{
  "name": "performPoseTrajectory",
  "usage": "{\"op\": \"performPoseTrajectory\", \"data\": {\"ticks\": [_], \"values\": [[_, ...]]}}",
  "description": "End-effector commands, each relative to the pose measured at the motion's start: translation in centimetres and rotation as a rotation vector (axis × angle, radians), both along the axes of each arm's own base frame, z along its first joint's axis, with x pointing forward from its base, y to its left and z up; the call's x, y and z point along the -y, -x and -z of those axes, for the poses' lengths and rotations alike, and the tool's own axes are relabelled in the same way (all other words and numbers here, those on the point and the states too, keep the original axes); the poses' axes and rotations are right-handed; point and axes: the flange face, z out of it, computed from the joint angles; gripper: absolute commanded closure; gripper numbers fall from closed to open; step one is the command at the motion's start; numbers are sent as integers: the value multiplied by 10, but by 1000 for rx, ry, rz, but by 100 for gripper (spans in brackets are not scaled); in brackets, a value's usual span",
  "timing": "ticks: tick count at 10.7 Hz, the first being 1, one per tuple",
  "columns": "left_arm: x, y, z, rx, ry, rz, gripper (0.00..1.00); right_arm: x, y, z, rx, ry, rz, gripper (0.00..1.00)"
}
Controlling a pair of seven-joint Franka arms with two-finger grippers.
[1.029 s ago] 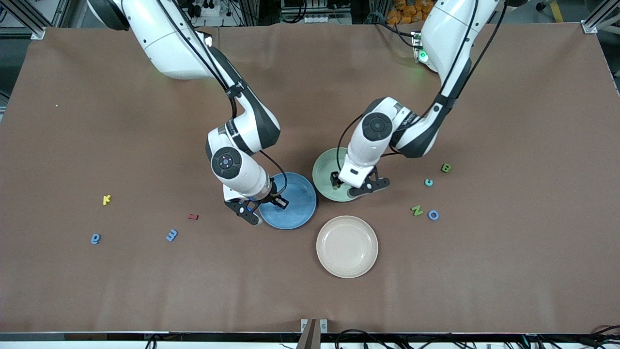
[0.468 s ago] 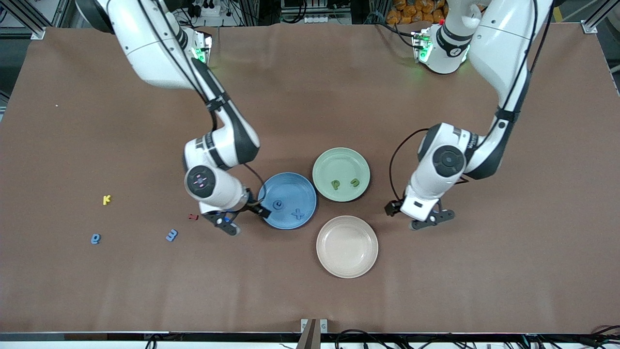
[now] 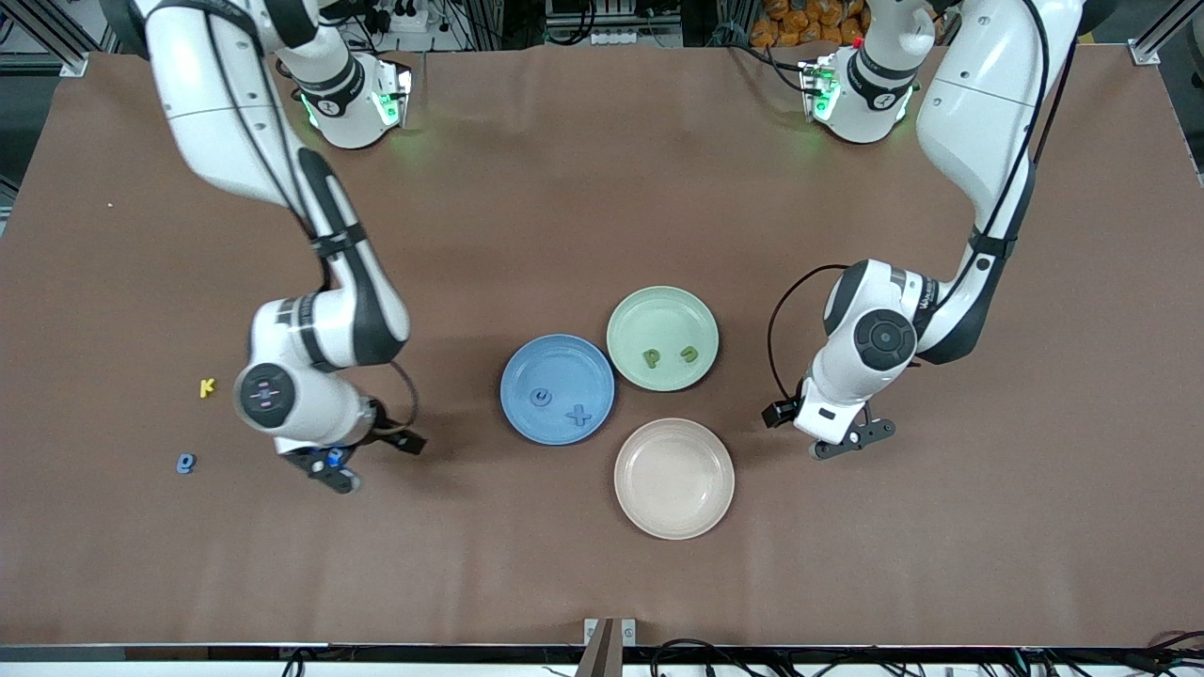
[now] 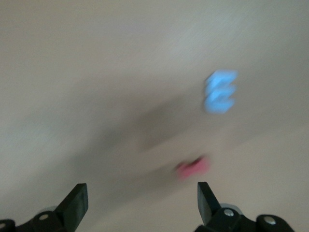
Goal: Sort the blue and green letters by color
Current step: 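Grasp the blue e with the right gripper while the left gripper grasps green z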
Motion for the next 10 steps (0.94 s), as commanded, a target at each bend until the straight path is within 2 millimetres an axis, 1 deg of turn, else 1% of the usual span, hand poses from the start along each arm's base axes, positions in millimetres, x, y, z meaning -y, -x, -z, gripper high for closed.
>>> {"op": "performPoseTrajectory", "data": {"ticks": [1,3,4,6,7,8,9,10], "values": [[-11,-7,8,-15,-24,-9,5,112,-24,-7,71,-8,51,0],[-15,-5,11,-43,-40,-12,5,116,-27,3,99,-2,85,0],[-14,-3,11,-57,-46,-9,6,119,-28,8,106,1,125,0],[-17,-1,13,-76,-54,-11,6,103,-27,12,98,11,226,0],[-20,-1,15,-81,-55,-12,7,101,-26,18,92,36,226,0],[-25,-3,16,-82,-55,-11,9,103,-25,25,85,53,223,0],[-27,-3,20,-89,-56,-6,10,101,-22,37,68,67,213,0],[-27,-2,27,-98,-57,-4,14,98,-20,47,59,77,225,0]]}}
